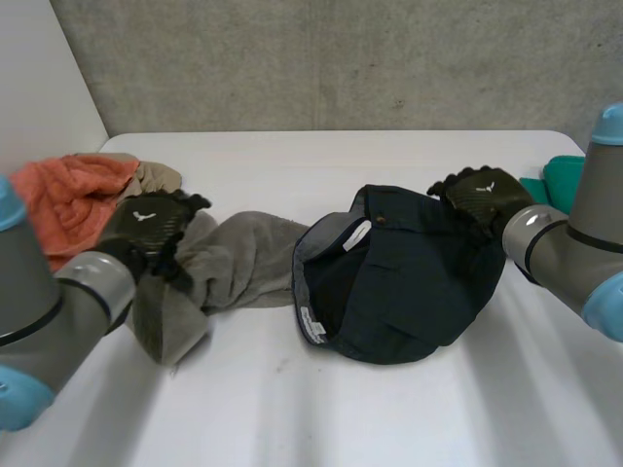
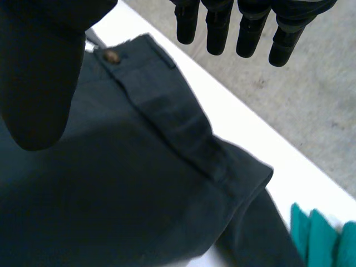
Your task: Fold the laundry.
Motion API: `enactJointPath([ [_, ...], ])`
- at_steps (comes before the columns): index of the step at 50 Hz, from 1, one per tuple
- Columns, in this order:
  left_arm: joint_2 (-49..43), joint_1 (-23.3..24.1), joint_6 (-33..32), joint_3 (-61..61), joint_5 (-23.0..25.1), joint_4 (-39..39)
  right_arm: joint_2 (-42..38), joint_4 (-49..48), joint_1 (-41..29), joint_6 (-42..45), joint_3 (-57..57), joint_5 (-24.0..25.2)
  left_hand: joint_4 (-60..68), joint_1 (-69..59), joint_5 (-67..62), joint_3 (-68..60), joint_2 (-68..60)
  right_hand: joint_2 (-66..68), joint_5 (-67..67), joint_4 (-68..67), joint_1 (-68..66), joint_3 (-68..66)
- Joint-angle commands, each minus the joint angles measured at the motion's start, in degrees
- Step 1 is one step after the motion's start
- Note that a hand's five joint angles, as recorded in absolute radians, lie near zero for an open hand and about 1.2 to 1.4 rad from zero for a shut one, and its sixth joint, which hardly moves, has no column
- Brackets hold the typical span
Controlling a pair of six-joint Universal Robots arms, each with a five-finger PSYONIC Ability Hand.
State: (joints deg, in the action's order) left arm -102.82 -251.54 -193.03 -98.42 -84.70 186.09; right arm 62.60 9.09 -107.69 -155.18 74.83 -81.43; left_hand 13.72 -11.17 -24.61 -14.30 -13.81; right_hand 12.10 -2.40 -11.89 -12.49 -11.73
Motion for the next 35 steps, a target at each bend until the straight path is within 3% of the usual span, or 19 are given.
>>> enactJointPath([
  [1, -6.7, 2.1, -2.1, 6.3, -0.4, -1.0, -0.3, 0.5, 0.6, 0.1, 1.5, 0.0, -3.7, 1.1, 24.6, 4.3, 3.8, -2.1, 2.4, 1.9, 2.5, 1.7],
  [8, -16.8, 3.0, -3.1, 16.1, 0.7, -1.8, 0.1, 0.4, 0.9, 0.0, 2.2, 0.0, -3.7, 1.1, 24.6, 4.3, 3.8, -2.1, 2.4, 1.9, 2.5, 1.7],
  [13, -25.1, 3.2, -6.6, 24.0, -1.1, -4.9, 0.1, 0.3, 1.0, 0.0, 2.9, 0.1, -2.7, 0.1, 23.6, 3.2, 2.8, -2.1, 2.4, 1.9, 2.5, 1.7],
  [17, -29.1, 3.1, -9.5, 29.2, -2.9, -6.6, 0.1, 0.2, 1.1, 0.0, 3.4, 0.1, 5.2, -7.8, 15.7, -4.6, -5.1, -2.1, 2.4, 1.9, 2.5, 1.7],
  [20, -32.0, 3.1, -10.5, 32.6, -3.9, -6.8, 0.1, 0.2, 1.3, 0.2, 3.7, 0.1, 16.3, -18.8, 4.6, -15.7, -16.2, -2.1, 2.4, 1.9, 2.5, 1.7],
  [21, -33.0, 3.0, -10.5, 34.0, -3.9, -6.9, 0.2, 0.1, 1.4, 0.2, 3.9, 0.0, 40.1, -42.7, -19.3, -39.6, -40.1, -2.1, 2.4, 1.9, 2.5, 1.7],
  [23, -33.4, 3.0, -10.5, 34.8, -4.1, -7.1, 0.3, 0.1, 1.6, 0.2, 4.0, 0.0, 62.6, -65.2, -41.8, -62.1, -62.6, -2.1, 2.4, 1.9, 2.5, 1.7],
  [24, -33.5, 3.0, -10.7, 35.2, -4.1, -7.3, 0.5, 0.0, 1.8, 0.2, 4.2, 0.0, 66.2, -68.8, -45.4, -65.7, -66.2, -2.1, 2.4, 1.9, 2.5, 1.7],
  [30, -29.5, 1.2, -10.0, 35.8, -4.8, -6.9, 0.9, -0.1, 2.1, 0.2, 4.3, 0.0, 66.3, -68.8, -45.4, -65.7, -66.2, -2.1, 2.4, 1.9, 2.5, 1.7],
  [35, -19.5, -5.1, -7.2, 36.7, -4.6, -4.7, 1.4, -0.1, 2.2, 0.2, 4.3, 0.1, 66.3, -68.8, -45.4, -65.7, -66.2, -2.1, 2.4, 1.9, 2.5, 1.7],
])
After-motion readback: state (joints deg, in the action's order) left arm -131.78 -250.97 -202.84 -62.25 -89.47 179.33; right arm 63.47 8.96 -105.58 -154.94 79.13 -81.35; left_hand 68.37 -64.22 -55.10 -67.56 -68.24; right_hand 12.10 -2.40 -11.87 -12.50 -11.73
